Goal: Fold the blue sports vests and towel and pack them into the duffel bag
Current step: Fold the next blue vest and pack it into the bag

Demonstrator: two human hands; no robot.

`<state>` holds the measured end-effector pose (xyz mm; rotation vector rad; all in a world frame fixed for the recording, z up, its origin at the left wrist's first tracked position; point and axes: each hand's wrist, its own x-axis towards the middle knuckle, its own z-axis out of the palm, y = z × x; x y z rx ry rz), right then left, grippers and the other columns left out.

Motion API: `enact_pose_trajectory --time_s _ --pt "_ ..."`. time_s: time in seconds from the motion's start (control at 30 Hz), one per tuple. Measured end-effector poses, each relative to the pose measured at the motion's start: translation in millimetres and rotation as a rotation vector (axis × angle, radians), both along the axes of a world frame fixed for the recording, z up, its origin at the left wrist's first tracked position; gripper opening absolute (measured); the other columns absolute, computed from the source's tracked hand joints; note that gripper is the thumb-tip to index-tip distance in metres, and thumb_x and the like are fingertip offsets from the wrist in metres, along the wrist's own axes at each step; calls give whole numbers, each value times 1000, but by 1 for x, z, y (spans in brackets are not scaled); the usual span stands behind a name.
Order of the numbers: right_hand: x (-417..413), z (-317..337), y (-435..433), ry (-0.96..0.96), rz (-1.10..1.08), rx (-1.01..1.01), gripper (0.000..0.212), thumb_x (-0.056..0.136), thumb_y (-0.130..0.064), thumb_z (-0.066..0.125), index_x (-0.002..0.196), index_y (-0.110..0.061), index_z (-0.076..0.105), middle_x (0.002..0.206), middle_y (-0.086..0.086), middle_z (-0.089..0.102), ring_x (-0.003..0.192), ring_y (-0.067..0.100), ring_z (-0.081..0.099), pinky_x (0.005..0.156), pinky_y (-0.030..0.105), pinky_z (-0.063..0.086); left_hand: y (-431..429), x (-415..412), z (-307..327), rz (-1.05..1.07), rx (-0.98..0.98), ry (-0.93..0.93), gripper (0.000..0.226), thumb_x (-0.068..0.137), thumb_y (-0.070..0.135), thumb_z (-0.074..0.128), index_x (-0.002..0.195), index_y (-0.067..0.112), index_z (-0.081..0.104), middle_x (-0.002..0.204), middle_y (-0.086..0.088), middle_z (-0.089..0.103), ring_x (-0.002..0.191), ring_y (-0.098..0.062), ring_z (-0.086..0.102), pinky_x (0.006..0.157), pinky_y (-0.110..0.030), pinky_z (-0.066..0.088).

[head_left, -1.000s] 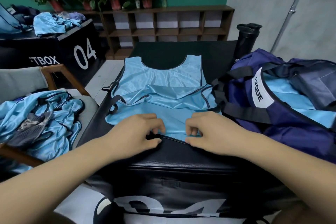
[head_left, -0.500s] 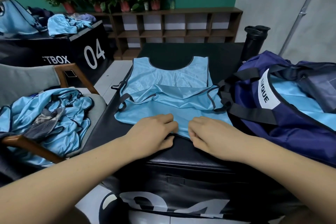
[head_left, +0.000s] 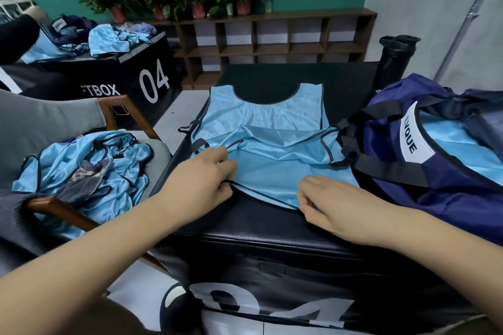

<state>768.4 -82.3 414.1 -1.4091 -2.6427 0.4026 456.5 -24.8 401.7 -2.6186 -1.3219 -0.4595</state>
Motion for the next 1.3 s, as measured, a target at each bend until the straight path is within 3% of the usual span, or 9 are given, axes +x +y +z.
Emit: enact_pose_trajectory --time_s 0.17,0.27,0.43,0.6,0.7,0.83,0.97,1.13,1.3 --pt "-2 -1 -4 -3 9 -21 15 105 -32 49 91 -30 43 95 -12 50 91 11 48 83 34 47 -15 -21 15 -18 -42 -116 15 81 21 71 90 28 60 96 13 45 85 -10 49 69 -28 43" --pt "-3 0 -6 -16 11 -21 15 105 -31 50 91 -29 44 95 -12 50 91 11 47 83 33 46 -24 -32 17 -67 -101 -28 14 79 27 62 90 31 55 90 14 47 86 -13 49 76 -32 46" --pt "-4 -5 -8 -70 41 -43 14 105 -33 49 92 -30 43 95 -12 49 91 12 46 84 33 45 -31 -47 14 -84 -324 90 15 75 34 54 89 35 49 85 14 53 83 -11 57 77 -34 50" --pt "0 0 -8 -35 30 -50 16 105 -35 50 91 -34 41 96 -14 49 94 10 47 83 30 45 -34 -52 24 -102 -396 -59 14 78 26 58 89 33 52 88 13 56 87 -11 57 79 -27 47" --pt "2 0 -7 -29 27 -47 17 105 -34 50 90 -34 41 96 -14 49 94 9 48 84 30 45 -32 -59 30 -59 -403 -28 21 76 27 66 87 37 51 84 13 59 88 -8 56 77 -21 45" --pt "2 -5 -8 -68 44 -72 16 105 -35 49 91 -34 42 94 -13 51 92 10 49 84 31 46 -29 -73 38 63 -584 118 24 75 22 73 85 35 55 79 7 65 76 -11 59 69 -30 52" --pt "1 -6 -11 -111 79 -123 15 105 -38 49 92 -34 44 96 -13 52 95 9 49 84 29 46 -26 -81 40 118 -684 226 23 74 23 70 88 39 61 84 11 67 80 -8 63 73 -33 56" --pt "9 4 -12 -269 84 -110 36 93 -64 63 99 -34 44 103 -19 46 96 3 46 88 29 45 -23 -86 36 176 -727 265 24 75 20 69 87 41 66 86 18 67 80 -1 63 73 -24 55" --pt "20 6 -13 -266 64 -194 27 96 -50 67 94 -32 47 96 -14 57 89 6 53 81 31 49 -21 -91 37 250 -805 292 25 74 21 68 86 42 68 84 22 70 74 -3 67 74 -36 62"
